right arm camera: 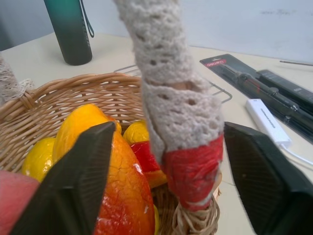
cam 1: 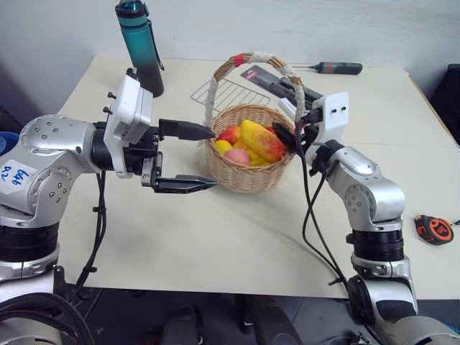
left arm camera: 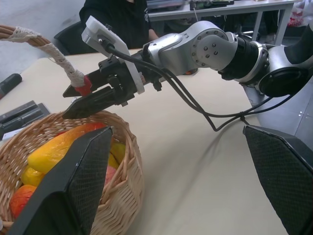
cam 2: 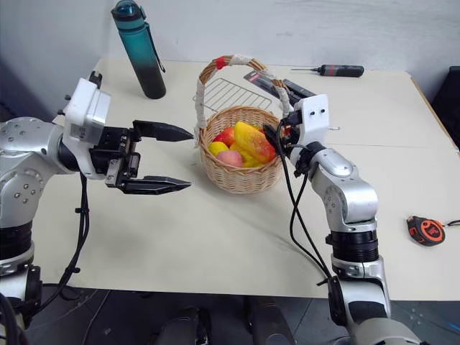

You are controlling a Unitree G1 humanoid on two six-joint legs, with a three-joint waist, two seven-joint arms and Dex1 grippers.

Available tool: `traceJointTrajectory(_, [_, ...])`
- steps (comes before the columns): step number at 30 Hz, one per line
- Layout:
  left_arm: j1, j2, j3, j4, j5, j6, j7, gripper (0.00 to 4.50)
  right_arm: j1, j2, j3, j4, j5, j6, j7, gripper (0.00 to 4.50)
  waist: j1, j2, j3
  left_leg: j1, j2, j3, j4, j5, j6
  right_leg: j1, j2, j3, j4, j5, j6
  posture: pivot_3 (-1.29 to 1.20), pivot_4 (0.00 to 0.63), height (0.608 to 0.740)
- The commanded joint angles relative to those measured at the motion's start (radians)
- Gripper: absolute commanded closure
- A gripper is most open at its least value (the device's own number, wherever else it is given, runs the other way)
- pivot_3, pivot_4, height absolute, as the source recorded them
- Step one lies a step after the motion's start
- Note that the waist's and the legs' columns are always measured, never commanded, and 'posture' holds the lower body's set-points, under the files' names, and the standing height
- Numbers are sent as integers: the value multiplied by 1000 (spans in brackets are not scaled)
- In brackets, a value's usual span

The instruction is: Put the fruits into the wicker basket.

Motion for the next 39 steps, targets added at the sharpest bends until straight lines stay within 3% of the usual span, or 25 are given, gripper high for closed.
traceJointTrajectory(1, [14,8,39,-19,-19,-1,6,0,2,-15,-13,-27,-6,-42,25,2354,-2,0,0,0,0,0,0,0,0,0,0,0,0,0,0,0,150,740])
traceJointTrajectory(6, [8,-9,26,-13,-11,-12,14,0,8,-16,-11,-32,-16,-59,38,4106,-2,0,0,1,0,0,0,1,-1,0,0,0,2,0,0,0,150,740])
traceJointTrajectory(7, [2,-15,24,-5,-10,-18,13,0,16,-47,19,-36,-57,-98,60,4283,-2,0,0,1,0,0,0,1,-1,0,0,0,2,0,0,0,150,740])
traceJointTrajectory(14, [-23,-47,35,32,-19,-17,34,0,28,-140,-68,-130,12,-87,149,4288,1,0,0,0,0,0,0,1,0,0,0,0,2,0,0,0,150,740])
traceJointTrajectory(18, [-26,-57,40,33,-39,-11,28,0,96,-342,-273,-132,98,-48,264,4288,14,1,0,-1,0,-1,0,0,0,0,0,-1,0,0,0,0,150,740])
traceJointTrajectory(21, [-24,-63,38,33,-43,-11,25,0,157,-430,-367,-70,121,-59,307,4288,26,1,0,-1,-1,-1,0,-1,2,1,0,-1,-2,0,1,0,150,740])
traceJointTrajectory(27, [-25,-67,40,25,-51,-6,14,0,225,-452,-494,52,113,-138,296,4288,13,1,1,2,-1,1,0,0,2,3,0,1,-2,0,1,0,150,740])
traceJointTrajectory(33, [-53,-76,22,55,-35,-20,-11,0,309,-392,-511,92,101,-259,281,4288,-1,1,1,3,-1,0,0,1,0,2,1,1,1,1,1,0,150,740])
traceJointTrajectory(39, [-79,-91,7,86,-25,-34,-31,0,397,-401,-557,59,164,-257,318,2343,2,3,0,3,-1,0,0,2,-1,2,0,1,1,1,1,0,150,740])
